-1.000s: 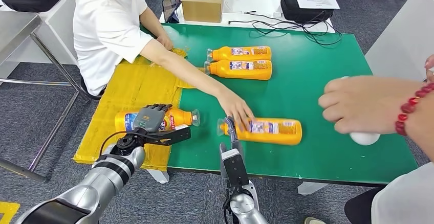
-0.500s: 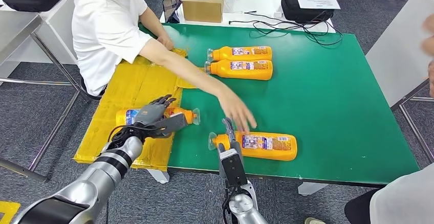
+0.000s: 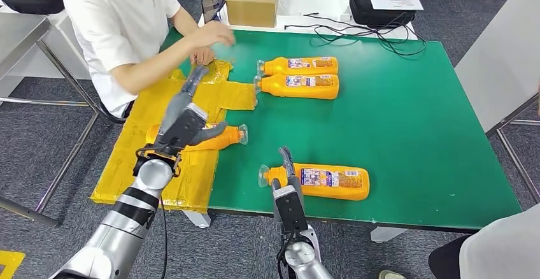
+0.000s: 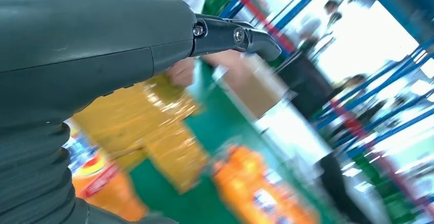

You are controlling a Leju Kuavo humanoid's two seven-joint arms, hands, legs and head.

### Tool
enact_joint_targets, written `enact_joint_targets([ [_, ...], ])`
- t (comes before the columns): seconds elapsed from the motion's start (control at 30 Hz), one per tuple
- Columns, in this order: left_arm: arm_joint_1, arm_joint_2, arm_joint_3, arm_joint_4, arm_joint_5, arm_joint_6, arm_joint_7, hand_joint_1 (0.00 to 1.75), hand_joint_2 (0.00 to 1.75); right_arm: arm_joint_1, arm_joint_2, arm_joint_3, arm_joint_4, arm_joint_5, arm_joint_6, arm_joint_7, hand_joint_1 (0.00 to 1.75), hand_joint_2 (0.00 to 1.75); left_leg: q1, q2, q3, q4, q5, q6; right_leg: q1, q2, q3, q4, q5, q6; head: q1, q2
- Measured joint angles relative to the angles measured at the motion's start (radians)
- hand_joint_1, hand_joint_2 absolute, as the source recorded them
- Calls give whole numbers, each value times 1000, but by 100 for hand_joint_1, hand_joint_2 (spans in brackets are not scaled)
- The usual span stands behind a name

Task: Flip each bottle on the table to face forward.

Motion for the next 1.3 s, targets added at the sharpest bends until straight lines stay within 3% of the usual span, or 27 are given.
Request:
enact_joint_targets([
  [0.1,14,1,0,-73,70,9,-7,0,175,0,0,0,0,-1,-7,-2,0,0,0,0,0,0,0,0,0,0,0,0,0,0,0,0],
  [0.23,72,2,4,-183,235,-3,-33,0,175,13,-5,0,-6,42,-83,-10,0,175,0,0,0,0,0,0,0,0,0,0,0,0,0,0],
  [0.37,161,-3,7,-262,420,-49,-19,0,175,46,-26,3,-50,198,-232,-12,0,175,0,0,-1,0,-1,0,0,0,-1,0,-1,0,0,0],
  [0.47,217,-5,6,-295,466,-65,-16,0,175,67,-43,-2,-86,293,-264,-5,0,175,0,0,-2,0,-1,0,0,0,-2,0,-1,0,0,0],
  [0.57,282,-8,11,-324,519,-96,-6,0,175,98,-49,-43,-140,562,-276,34,0,175,0,1,-1,0,-2,-1,0,1,-2,0,-1,0,0,0],
  [0.67,393,-21,31,-365,555,-105,-13,0,175,141,-64,-100,-223,849,-278,150,0,175,0,2,-2,0,-2,-1,0,1,-3,0,-1,-1,0,0],
  [0.83,521,-34,68,-423,526,-85,-18,0,175,180,-127,-117,-307,1027,-279,370,0,175,0,2,-3,0,-3,-1,0,1,-4,-1,-2,-1,0,0],
  [1.03,591,-54,87,-444,411,-60,14,0,175,169,-185,-120,-324,1043,-278,493,0,175,-1,0,-3,0,-3,0,0,1,-3,-1,-1,-1,0,0],
  [1.3,608,-74,86,-444,400,-61,25,0,175,143,-213,-119,-297,1023,-271,515,0,175,0,0,-3,0,-2,-1,0,1,-3,-1,-1,-1,0,0],
])
